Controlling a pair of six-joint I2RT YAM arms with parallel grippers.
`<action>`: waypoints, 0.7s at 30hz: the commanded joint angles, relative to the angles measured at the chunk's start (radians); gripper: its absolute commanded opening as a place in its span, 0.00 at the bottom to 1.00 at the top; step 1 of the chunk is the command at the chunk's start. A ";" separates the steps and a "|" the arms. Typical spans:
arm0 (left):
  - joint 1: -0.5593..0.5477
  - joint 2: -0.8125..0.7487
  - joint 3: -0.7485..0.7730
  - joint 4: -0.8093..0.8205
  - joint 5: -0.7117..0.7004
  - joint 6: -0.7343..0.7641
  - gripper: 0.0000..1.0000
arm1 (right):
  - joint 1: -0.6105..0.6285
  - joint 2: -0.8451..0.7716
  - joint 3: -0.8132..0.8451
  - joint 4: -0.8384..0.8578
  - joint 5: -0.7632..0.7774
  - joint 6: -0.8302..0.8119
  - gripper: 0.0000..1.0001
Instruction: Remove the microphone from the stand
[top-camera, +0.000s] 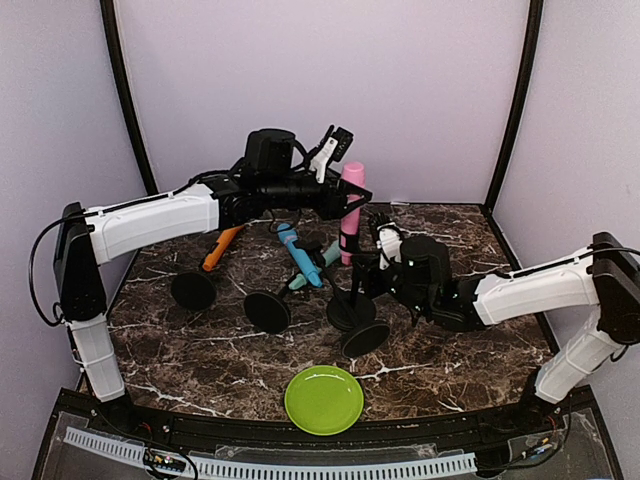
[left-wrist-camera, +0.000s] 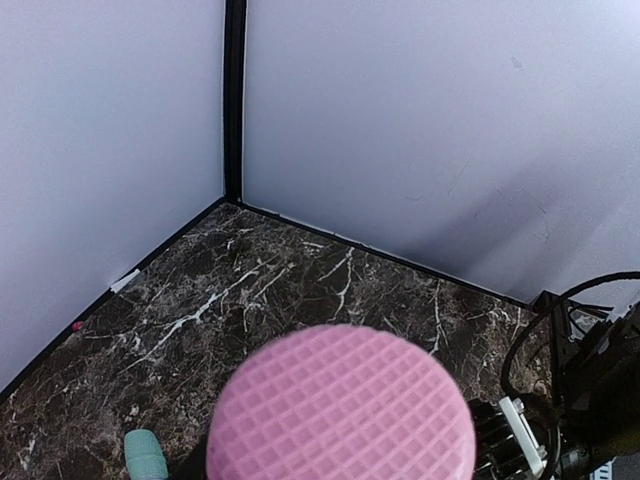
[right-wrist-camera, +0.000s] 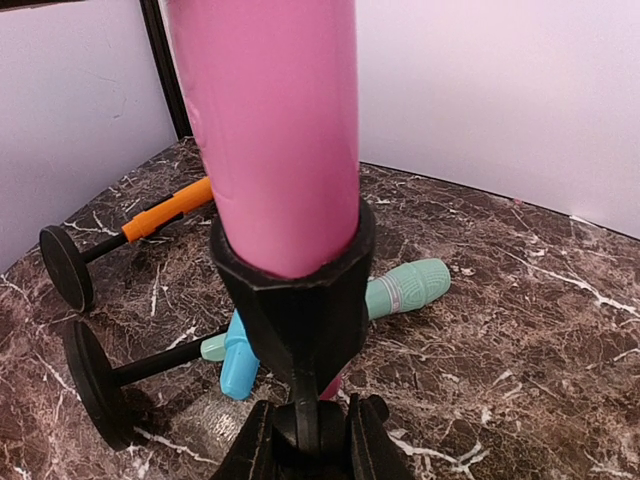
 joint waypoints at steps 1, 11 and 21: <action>0.020 -0.051 0.068 0.093 0.028 -0.051 0.00 | -0.006 0.032 -0.041 -0.056 0.041 0.007 0.00; 0.021 -0.085 -0.034 0.204 0.137 -0.003 0.00 | -0.023 0.036 -0.017 -0.101 0.065 0.091 0.00; 0.022 -0.147 -0.148 0.276 0.227 0.077 0.00 | -0.052 0.067 0.026 -0.169 0.004 0.127 0.00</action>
